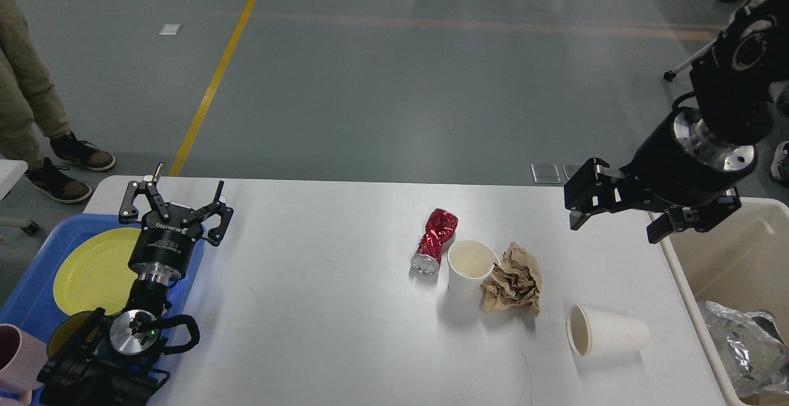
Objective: Tidy desktop
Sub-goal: 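Raise the right gripper out of the bin toward the white paper cup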
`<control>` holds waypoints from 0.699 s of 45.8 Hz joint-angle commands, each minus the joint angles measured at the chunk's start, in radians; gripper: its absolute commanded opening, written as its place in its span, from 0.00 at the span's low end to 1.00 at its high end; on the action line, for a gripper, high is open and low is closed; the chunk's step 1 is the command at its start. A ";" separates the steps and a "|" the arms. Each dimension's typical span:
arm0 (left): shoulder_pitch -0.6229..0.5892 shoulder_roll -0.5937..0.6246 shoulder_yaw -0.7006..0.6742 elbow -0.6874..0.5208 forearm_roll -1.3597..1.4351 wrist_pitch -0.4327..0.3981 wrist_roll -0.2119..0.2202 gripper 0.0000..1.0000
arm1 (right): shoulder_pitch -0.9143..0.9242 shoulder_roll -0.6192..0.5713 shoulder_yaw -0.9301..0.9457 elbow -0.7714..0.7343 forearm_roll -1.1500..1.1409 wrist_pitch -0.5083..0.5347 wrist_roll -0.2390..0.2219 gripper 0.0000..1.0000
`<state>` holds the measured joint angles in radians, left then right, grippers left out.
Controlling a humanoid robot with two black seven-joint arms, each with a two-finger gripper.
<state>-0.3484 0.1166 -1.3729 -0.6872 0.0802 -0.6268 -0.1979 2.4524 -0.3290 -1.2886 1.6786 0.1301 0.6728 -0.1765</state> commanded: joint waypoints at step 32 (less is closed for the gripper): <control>-0.001 0.000 0.000 0.000 0.001 -0.001 0.000 0.96 | -0.660 -0.156 0.018 -0.198 0.531 -0.509 -0.011 1.00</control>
<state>-0.3484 0.1165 -1.3729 -0.6872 0.0809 -0.6278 -0.1979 1.9057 -0.4762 -1.2718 1.5780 0.4534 0.1749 -0.1832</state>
